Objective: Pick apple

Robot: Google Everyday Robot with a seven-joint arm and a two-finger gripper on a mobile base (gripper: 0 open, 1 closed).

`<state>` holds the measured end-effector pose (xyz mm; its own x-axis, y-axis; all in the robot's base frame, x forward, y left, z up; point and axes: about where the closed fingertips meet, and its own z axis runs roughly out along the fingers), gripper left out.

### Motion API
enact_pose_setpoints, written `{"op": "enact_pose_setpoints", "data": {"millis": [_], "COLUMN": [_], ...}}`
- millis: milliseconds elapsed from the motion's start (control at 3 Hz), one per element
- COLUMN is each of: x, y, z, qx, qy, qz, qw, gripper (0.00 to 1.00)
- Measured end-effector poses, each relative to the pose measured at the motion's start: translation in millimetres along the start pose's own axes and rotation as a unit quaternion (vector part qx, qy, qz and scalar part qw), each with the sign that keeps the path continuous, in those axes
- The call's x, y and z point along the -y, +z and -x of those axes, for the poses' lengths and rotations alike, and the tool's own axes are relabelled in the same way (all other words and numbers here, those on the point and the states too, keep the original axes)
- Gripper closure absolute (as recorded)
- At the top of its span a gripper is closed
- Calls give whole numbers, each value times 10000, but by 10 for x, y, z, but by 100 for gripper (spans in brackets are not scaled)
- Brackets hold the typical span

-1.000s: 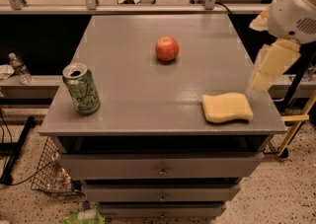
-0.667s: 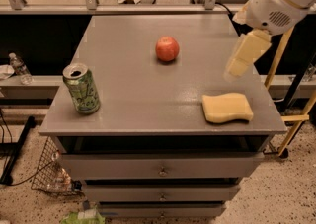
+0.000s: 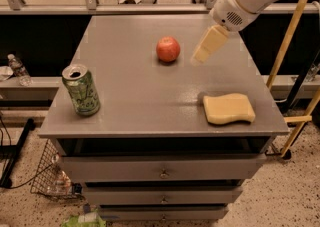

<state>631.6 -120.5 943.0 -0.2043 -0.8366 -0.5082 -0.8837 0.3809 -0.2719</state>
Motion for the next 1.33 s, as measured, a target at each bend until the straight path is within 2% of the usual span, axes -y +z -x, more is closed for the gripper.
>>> {"op": "enact_pose_setpoints", "data": {"millis": [333,1333], "x": [0,318], "y": [1,659], "z": [0,104], "qx": [0,405], "qy": [0,221], "qz": [1,-42], "qw": [10000,9989], "gripper": [0,0]}}
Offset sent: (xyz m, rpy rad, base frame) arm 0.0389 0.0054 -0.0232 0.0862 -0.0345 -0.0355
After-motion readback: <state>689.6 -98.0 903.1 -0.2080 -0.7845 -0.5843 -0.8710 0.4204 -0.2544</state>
